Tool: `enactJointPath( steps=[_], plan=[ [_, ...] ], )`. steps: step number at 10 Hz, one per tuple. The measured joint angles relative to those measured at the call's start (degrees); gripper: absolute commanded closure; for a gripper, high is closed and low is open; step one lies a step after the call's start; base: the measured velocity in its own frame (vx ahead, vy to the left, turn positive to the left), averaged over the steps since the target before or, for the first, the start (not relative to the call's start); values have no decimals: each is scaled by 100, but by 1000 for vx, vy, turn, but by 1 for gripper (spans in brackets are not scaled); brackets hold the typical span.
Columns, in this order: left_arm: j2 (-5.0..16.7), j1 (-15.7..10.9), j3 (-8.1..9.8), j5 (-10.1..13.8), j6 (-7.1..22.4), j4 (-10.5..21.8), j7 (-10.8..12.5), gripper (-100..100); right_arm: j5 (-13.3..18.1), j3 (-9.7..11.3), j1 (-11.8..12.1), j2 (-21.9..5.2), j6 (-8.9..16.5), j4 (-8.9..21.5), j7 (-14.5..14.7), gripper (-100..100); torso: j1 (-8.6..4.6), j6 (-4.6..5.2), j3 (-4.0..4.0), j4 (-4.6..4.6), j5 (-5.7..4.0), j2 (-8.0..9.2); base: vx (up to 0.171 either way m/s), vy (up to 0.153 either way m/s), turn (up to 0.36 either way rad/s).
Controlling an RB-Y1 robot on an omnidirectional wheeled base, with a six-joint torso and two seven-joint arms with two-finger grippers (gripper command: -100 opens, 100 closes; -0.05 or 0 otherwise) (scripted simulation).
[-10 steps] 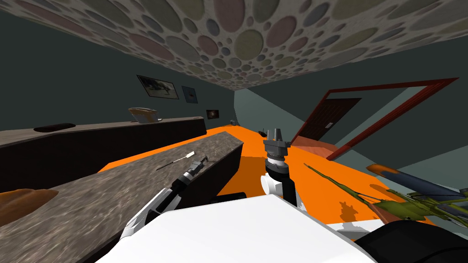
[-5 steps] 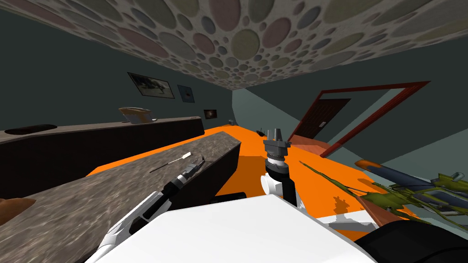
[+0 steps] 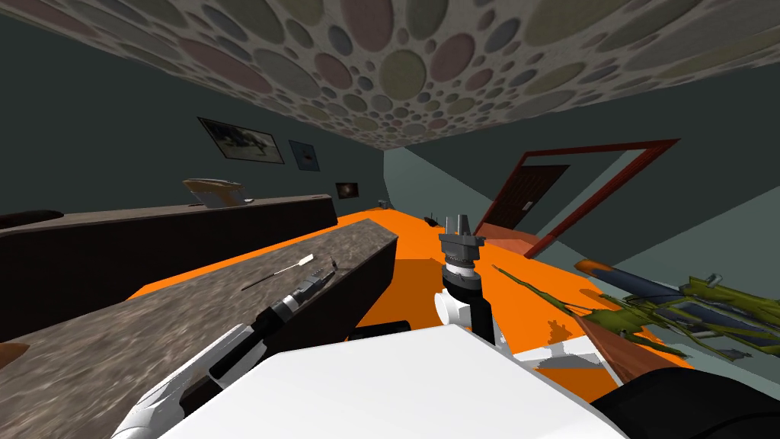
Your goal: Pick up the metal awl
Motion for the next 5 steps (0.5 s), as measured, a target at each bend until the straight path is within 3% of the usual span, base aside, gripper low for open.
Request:
enactJointPath(
  steps=[5],
  plan=[
    [768, 190, -74, 311, -110, -19, 314, -100, 0, 0, 0, 0, 0, 0, 0, 0, 1, 0, -2, -1, 0, -3, -23, -34, -59]
  ],
)
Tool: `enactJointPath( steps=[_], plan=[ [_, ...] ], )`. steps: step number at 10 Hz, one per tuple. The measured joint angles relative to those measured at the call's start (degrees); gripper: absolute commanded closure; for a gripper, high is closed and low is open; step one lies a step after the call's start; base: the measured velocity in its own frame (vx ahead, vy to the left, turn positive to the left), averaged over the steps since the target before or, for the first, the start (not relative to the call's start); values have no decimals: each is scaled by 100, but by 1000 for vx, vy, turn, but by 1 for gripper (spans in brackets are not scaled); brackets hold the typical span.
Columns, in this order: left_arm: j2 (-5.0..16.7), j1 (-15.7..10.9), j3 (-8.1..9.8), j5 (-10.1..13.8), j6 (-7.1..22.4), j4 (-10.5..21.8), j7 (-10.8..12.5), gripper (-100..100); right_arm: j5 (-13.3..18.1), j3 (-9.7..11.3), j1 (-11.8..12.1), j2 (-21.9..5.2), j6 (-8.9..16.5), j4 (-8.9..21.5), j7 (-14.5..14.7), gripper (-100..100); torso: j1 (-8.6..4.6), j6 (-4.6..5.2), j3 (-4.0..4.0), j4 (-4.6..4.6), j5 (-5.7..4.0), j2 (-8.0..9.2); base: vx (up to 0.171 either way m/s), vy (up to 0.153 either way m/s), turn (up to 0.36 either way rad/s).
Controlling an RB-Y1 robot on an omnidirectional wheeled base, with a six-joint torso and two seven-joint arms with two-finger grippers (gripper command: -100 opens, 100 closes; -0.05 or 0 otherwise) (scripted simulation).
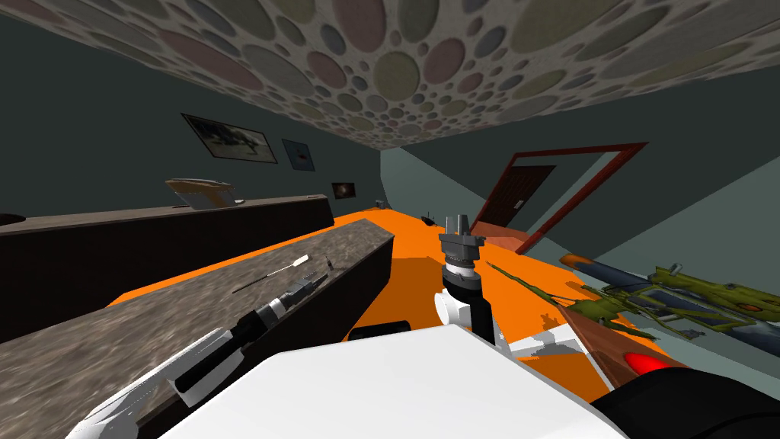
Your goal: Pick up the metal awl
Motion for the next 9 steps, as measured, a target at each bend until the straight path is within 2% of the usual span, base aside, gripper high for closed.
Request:
enactJointPath(
  steps=[9],
  plan=[
    [1512, 416, -188, 607, -186, 111, 654, -100, 0, 0, 0, 0, 0, 0, 0, 0, -10, 0, -7, -3, -2, -12, -2, -48, -52]
  ],
)
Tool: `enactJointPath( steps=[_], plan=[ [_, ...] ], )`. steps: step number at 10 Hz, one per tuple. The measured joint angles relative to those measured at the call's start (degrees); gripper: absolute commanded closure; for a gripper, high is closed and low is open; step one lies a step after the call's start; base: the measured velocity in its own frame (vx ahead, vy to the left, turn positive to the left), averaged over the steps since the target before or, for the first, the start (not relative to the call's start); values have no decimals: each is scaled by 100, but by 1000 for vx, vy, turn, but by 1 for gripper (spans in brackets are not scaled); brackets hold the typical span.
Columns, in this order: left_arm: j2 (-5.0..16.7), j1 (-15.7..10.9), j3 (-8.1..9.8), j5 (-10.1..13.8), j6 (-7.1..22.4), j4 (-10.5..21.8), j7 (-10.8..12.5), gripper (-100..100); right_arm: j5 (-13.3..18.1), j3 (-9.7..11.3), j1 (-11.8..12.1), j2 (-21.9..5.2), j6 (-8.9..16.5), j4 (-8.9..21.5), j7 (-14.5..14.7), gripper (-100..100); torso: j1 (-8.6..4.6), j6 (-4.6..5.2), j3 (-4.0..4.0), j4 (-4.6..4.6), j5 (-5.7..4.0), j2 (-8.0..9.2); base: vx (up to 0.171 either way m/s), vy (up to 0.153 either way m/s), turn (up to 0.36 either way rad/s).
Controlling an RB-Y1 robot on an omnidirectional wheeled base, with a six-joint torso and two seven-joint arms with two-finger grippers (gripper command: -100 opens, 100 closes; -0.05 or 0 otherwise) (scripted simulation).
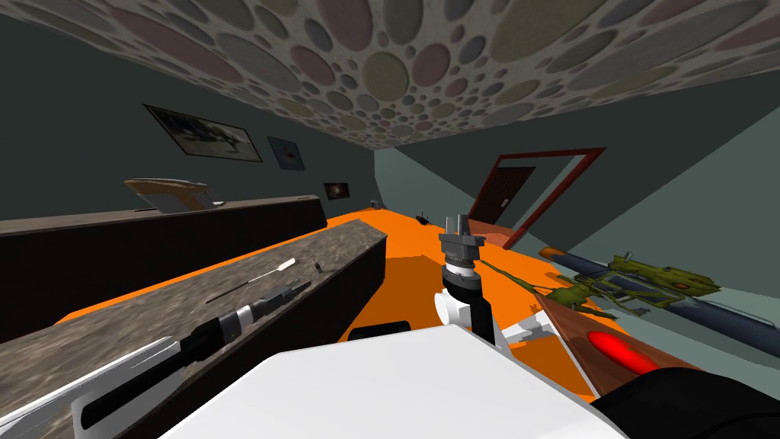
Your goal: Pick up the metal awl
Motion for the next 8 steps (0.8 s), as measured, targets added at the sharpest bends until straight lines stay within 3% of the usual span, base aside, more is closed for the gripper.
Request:
enactJointPath(
  steps=[8],
  plan=[
    [1152, 410, -195, 395, 18, 112, 515, -100, 0, 0, 0, 0, 0, 0, 0, 0, -3, 0, -7, -3, 0, -12, 31, -56, -31]
  ],
)
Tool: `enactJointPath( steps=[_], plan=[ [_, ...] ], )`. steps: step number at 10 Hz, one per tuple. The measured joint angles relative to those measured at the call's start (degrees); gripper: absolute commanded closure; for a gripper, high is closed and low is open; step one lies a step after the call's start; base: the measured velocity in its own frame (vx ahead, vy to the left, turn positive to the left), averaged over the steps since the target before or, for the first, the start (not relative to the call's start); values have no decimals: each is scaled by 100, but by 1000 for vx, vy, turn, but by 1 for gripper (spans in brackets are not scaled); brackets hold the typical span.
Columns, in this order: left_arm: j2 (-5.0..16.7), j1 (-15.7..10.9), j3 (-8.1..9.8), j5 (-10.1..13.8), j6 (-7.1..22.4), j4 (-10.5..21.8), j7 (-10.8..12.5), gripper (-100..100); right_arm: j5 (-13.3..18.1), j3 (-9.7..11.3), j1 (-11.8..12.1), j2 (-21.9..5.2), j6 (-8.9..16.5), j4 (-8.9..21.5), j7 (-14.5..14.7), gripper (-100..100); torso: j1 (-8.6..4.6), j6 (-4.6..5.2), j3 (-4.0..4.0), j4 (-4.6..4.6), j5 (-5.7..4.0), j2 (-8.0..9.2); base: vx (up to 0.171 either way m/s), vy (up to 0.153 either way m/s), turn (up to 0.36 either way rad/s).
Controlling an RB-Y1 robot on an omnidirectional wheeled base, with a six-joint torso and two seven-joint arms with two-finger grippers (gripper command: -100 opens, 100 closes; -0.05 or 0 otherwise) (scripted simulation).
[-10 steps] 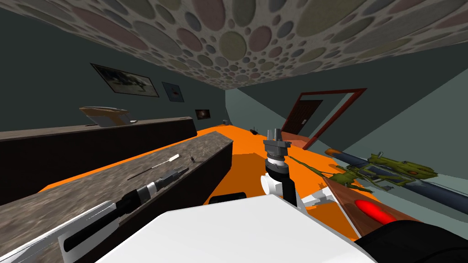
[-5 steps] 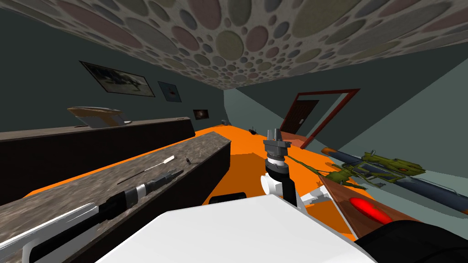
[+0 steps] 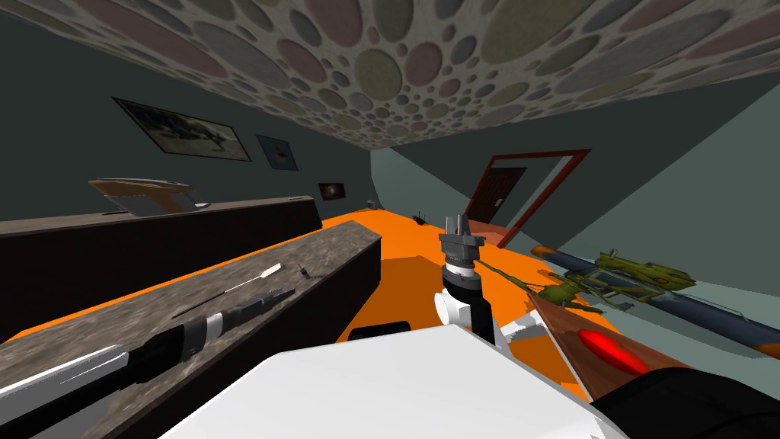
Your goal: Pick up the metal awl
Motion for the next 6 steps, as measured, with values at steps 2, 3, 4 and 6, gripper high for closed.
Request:
enactJointPath(
  steps=[2, 3, 4, 6],
  plan=[
    [260, 147, -44, 89, 69, -25, 107, -100, 0, 0, 0, 0, 0, 0, 0, 0, -5, 0, -2, -1, -1, -4, 55, -67, -21],
    [372, 169, -71, 118, 76, 8, 165, -100, 0, 0, 0, 0, 0, 0, 0, 0, -1, 0, -2, -1, -1, -3, 57, -74, -41],
    [539, 287, -76, 188, 41, 73, 233, -100, 0, 0, 0, 0, 0, 0, 0, 0, -5, 0, -3, -1, -1, -5, 50, -52, -3],
    [817, 355, -163, 257, 102, 87, 385, -100, 0, 0, 0, 0, 0, 0, 0, 0, -1, 0, -4, -2, 0, -6, 78, -73, -29]
  ],
)
